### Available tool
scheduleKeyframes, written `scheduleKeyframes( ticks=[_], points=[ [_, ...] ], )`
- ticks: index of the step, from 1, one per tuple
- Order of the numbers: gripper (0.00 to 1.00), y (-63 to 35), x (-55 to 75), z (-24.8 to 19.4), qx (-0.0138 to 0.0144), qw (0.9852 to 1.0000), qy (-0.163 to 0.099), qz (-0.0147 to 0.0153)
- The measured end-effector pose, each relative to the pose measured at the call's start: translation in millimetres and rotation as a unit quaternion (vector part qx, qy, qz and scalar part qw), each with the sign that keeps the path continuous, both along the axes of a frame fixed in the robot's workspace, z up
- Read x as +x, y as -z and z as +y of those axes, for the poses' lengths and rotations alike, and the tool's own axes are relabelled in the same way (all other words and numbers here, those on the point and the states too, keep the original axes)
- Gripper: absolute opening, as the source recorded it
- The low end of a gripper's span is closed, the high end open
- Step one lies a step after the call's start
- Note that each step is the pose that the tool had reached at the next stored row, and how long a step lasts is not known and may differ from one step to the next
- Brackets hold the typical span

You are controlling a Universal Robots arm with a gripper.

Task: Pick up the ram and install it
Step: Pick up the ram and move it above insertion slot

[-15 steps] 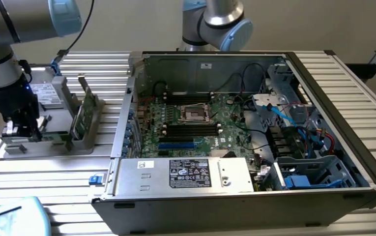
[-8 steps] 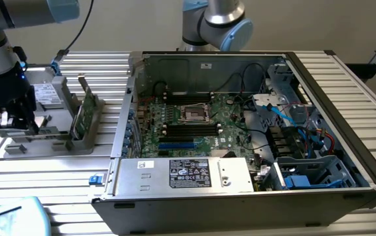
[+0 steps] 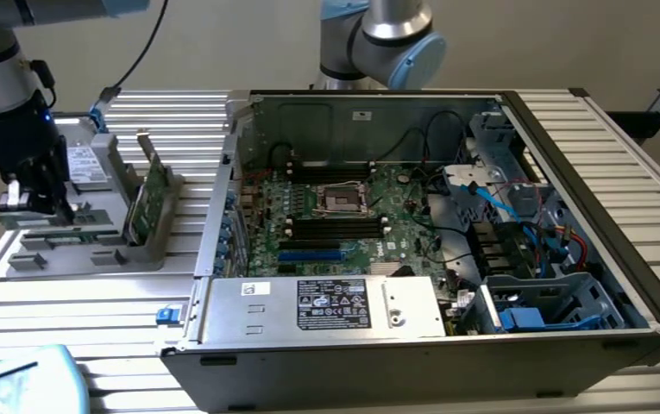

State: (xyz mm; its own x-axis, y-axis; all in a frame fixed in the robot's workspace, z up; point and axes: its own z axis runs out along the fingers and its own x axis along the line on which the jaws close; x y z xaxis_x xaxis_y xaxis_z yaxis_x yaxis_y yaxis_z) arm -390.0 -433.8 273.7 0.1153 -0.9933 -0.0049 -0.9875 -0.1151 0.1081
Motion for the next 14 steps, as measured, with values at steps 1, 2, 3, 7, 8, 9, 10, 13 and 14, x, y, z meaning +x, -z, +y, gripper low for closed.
scheduleKeyframes(
  ticks=[1, 2, 3, 7, 8, 9, 10, 13, 14],
  points=[
    [0.14, -3.0, 3.2, -0.1, 0.0007, 1.0, 0.0, 0.0005],
    [0.14, -5.7, 6.2, -0.1, 0.0014, 1.0, 0.0, 0.0009],
    [0.14, -8.8, 9.3, -0.2, 0.002, 1.0, 0.0, 0.0014],
    [0.14, -22.0, 21.1, -0.5, 0.0042, 1.0, 0.0, 0.0041],
    [0.14, -25.3, 24.2, -0.6, 0.0048, 1.0, 0.0, 0.0048],
    [0.14, -28.4, 27.0, -0.7, 0.0054, 1.0, 0.0, 0.0054],
    [0.14, -31.6, 29.9, -0.7, 0.0059, 1.0, 0.0, 0.0062],
    [0.14, -41.0, 38.8, -1.0, 0.0079, 0.9999, 0.0, 0.0084],
    [0.14, -44.4, 41.7, -1.1, 0.0083, 0.9999, 0.0, 0.0092]
  ],
)
